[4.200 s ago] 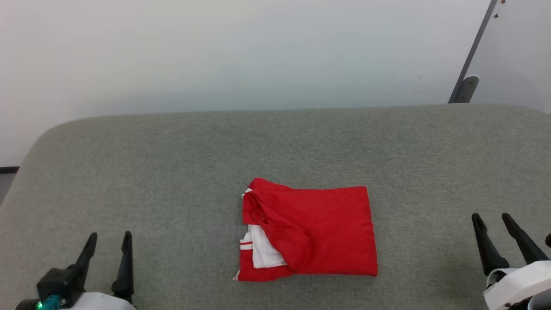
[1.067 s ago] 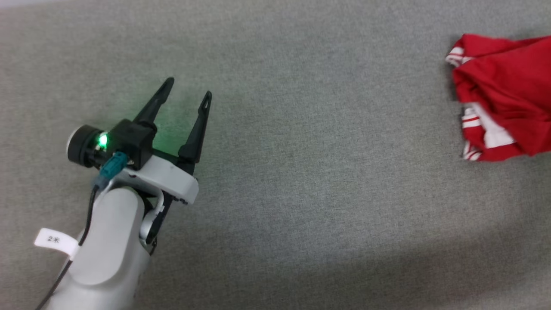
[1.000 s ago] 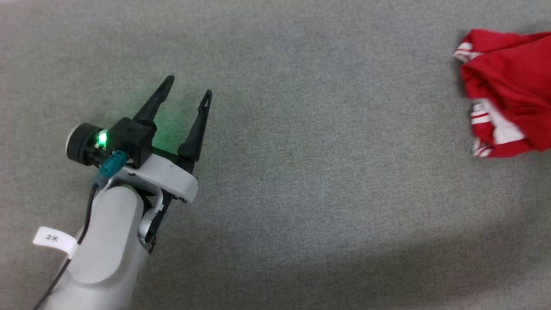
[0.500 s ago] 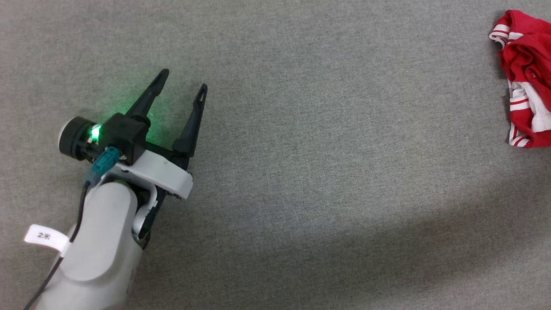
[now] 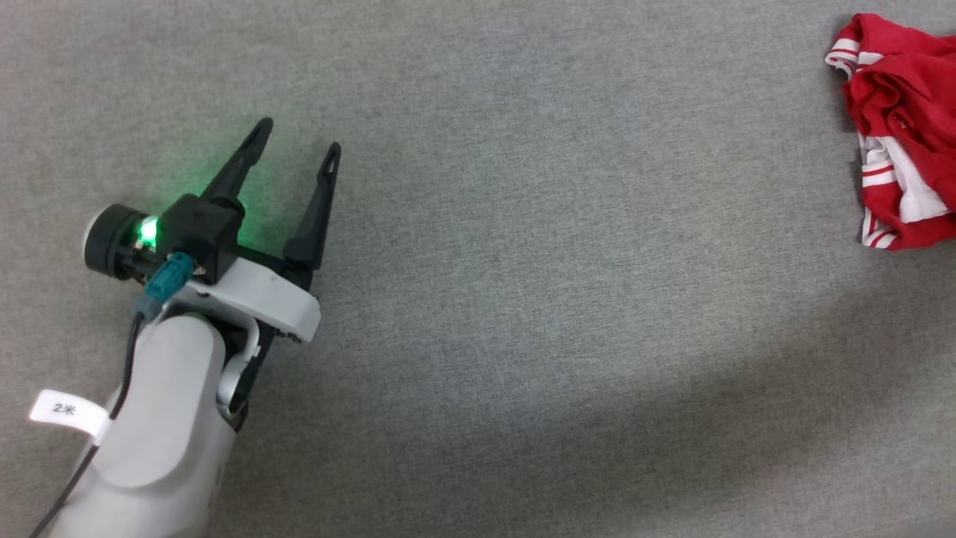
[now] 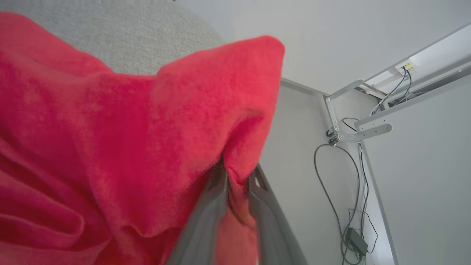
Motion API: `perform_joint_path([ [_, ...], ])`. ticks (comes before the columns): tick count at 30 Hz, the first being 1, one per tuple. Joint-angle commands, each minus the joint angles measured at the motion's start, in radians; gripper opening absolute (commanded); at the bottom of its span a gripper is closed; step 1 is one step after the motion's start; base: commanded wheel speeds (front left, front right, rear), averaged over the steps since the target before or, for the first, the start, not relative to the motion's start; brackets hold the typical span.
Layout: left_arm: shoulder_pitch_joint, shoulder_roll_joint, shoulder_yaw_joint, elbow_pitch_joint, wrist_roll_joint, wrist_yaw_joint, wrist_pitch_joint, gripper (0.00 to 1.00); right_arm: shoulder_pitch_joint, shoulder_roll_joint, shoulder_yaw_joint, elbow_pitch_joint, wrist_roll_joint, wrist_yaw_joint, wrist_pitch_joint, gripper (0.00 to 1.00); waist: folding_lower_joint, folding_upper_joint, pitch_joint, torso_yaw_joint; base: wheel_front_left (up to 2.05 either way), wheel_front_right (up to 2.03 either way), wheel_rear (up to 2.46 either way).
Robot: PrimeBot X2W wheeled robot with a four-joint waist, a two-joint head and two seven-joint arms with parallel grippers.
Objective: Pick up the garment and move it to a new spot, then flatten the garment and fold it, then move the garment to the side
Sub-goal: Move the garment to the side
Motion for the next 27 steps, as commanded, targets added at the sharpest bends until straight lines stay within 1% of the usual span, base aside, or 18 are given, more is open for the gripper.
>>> perform_joint_path([
  [1,0.003,-0.007,-0.005,0.006,0.000,0.001,0.001,1.00,-0.012,0.003,-0.002,0.008,-0.003,-0.002,-0.010,0.44,0.0000,-0.0001,-0.003,-0.002,0.00,0.00,0.00],
  [2,0.000,-0.006,-0.006,0.006,-0.002,0.001,0.001,1.00,-0.014,0.004,-0.003,0.013,-0.004,-0.002,-0.014,0.59,0.0000,-0.0001,-0.004,-0.003,0.00,0.00,0.00],
  [3,-0.002,-0.005,-0.008,0.007,-0.005,0.001,0.001,1.00,-0.019,0.005,-0.007,0.018,-0.004,-0.002,-0.022,0.86,0.0000,-0.0001,-0.005,-0.003,0.00,0.00,0.00],
  [4,-0.003,-0.003,-0.009,0.008,-0.006,0.001,0.001,1.00,-0.024,0.004,-0.008,0.021,-0.005,-0.002,-0.031,1.00,0.0000,-0.0001,-0.007,-0.003,0.00,0.00,0.00],
  [10,0.012,-0.001,-0.005,0.012,-0.014,0.001,0.001,1.00,-0.036,0.019,0.000,0.034,-0.014,-0.002,-0.063,1.00,0.0000,-0.0001,-0.035,0.001,0.00,0.00,0.00],
  [16,0.045,-0.007,0.012,0.012,-0.015,0.001,0.001,1.00,-0.043,0.041,0.018,0.032,-0.013,-0.002,-0.108,1.00,0.0000,-0.0001,-0.087,0.019,0.00,0.00,0.00],
  [21,0.077,-0.016,0.022,0.013,-0.028,0.001,0.000,1.00,-0.022,0.065,0.001,0.026,0.008,-0.002,-0.150,1.00,0.0000,-0.0001,-0.142,0.050,0.00,0.00,0.00],
  [27,0.133,-0.022,0.053,0.010,-0.042,0.001,0.000,1.00,0.035,0.101,0.002,-0.017,0.017,-0.002,-0.181,1.00,0.0000,-0.0001,-0.219,0.100,0.00,0.00,0.00],
])
